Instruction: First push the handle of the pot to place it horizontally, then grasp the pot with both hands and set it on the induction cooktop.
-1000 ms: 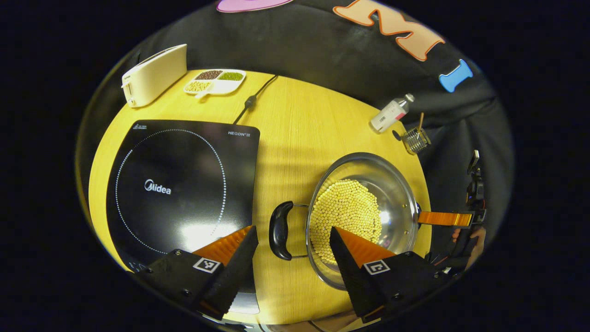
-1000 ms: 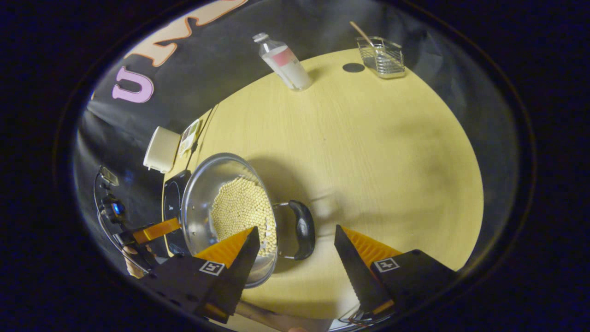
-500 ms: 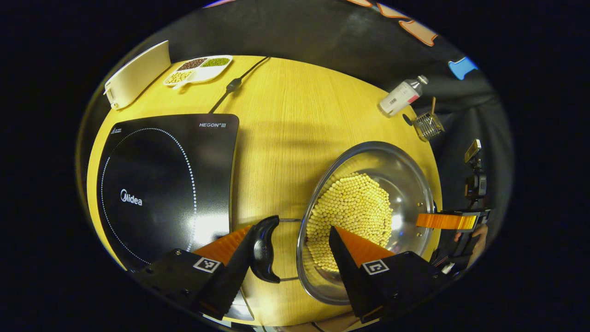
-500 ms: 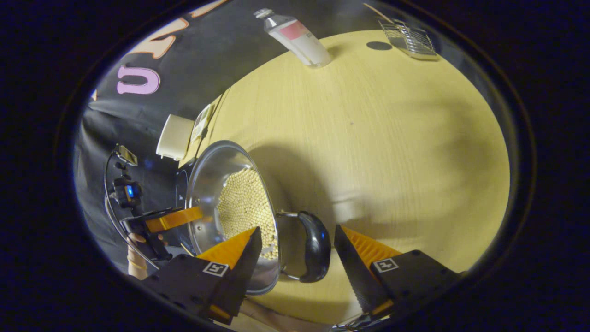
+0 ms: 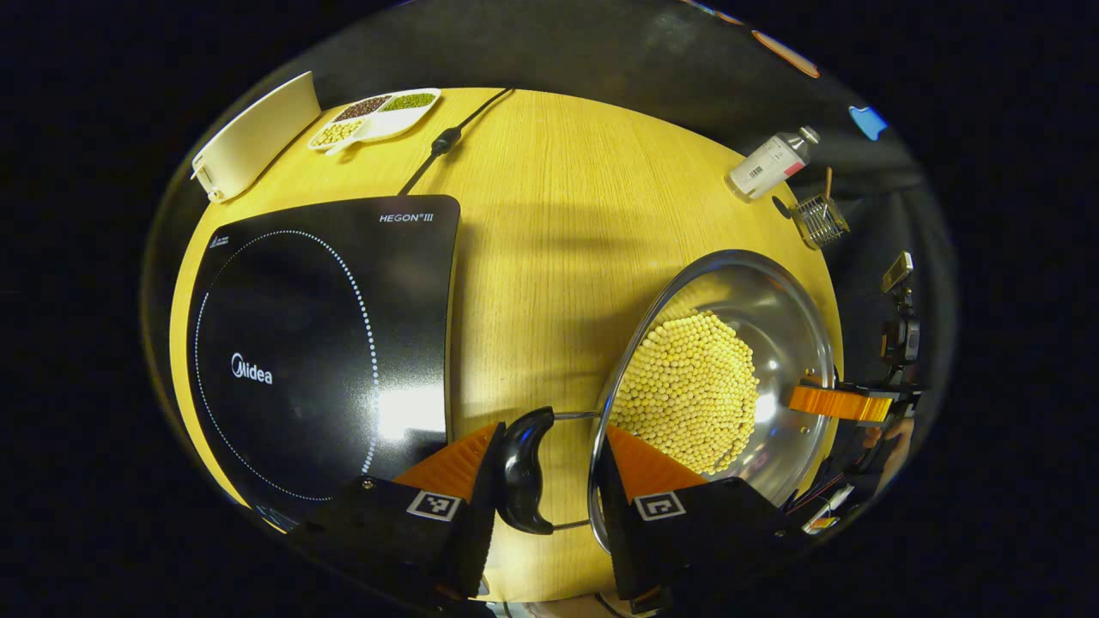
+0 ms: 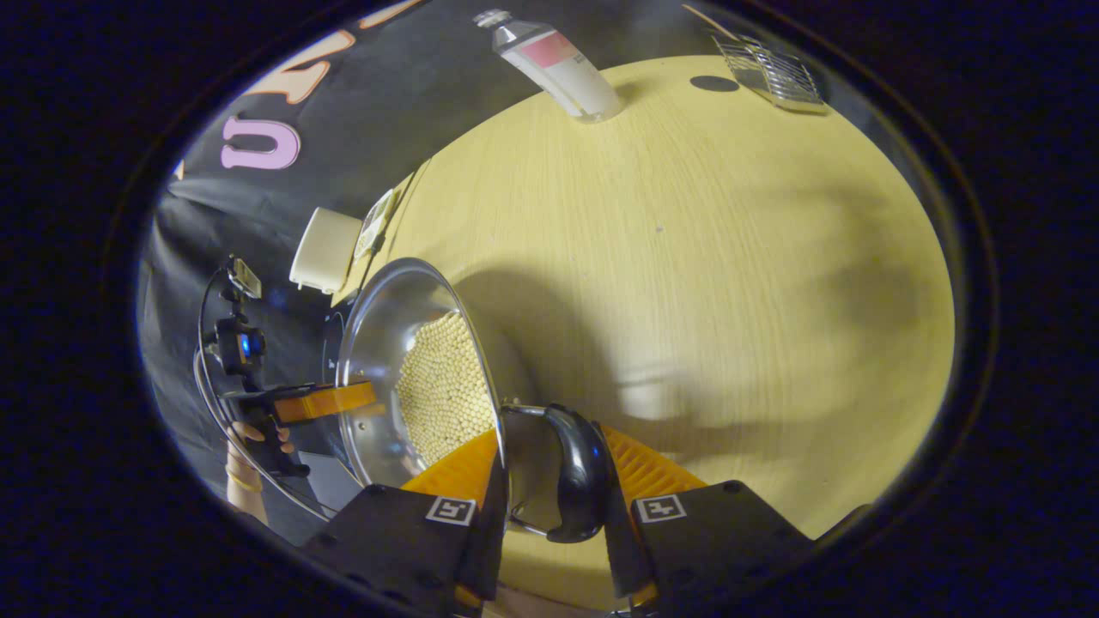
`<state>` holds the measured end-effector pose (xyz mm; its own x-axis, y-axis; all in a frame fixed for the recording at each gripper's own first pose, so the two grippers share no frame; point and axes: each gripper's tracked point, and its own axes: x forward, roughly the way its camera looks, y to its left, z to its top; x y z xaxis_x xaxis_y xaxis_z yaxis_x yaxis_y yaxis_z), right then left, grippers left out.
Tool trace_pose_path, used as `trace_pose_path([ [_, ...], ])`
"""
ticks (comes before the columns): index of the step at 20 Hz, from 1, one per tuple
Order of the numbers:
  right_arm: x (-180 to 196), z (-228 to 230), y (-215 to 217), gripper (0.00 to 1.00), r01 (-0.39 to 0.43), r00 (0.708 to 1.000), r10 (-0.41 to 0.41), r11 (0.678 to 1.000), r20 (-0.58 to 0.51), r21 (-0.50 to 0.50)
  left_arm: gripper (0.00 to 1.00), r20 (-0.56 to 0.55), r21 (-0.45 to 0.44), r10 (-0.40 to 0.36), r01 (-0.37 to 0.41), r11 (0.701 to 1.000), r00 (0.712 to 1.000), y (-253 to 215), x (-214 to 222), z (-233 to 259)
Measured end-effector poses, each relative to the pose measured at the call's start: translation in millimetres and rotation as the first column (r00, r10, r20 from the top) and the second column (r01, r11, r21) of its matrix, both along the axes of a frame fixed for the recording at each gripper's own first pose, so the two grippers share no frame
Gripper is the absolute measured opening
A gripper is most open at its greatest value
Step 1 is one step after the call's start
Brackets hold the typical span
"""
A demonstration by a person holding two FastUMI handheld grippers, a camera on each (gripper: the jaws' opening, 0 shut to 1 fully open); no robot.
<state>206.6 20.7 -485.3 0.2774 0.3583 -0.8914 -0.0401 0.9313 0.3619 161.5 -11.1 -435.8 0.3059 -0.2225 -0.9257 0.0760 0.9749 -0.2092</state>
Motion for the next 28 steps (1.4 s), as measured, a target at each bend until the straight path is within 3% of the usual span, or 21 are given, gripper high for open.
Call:
trace_pose_path([
  [9,-53,34,-14,0.48,-0.003,0.999,0.002,1.0,-0.049,-0.01,0.58,-0.031,-0.036,-0.03,0.029,0.999,0.999,-14,-53,35],
  [11,-68,40,-9,0.58,-0.006,0.998,0.006,1.0,-0.063,-0.012,0.6,-0.033,-0.024,-0.035,0.034,0.999,0.999,-7,-65,43],
  [12,-75,42,-5,0.48,-0.006,0.998,0.005,1.0,-0.069,-0.012,0.6,-0.036,-0.019,-0.033,0.032,0.999,0.999,-3,-71,47],
  [15,-90,49,8,0.48,-0.009,0.997,0.009,1.0,-0.077,-0.002,0.6,-0.037,-0.014,-0.031,0.03,0.999,0.999,10,-86,59],
  [22,-103,64,69,0.48,-0.042,0.998,0.042,0.999,-0.035,0.008,0.57,-0.005,-0.018,-0.008,0.008,1.0,1.0,70,-97,84],
  [26,-106,69,129,0.48,-0.03,0.999,0.031,0.999,-0.026,0.024,0.55,0.05,-0.024,-0.024,0.025,0.999,0.998,125,-86,97],
  [28,-105,69,163,0.53,-0.032,0.999,0.032,0.999,-0.013,0.026,0.58,0.065,-0.024,-0.03,0.032,0.999,0.997,158,-79,102],
])
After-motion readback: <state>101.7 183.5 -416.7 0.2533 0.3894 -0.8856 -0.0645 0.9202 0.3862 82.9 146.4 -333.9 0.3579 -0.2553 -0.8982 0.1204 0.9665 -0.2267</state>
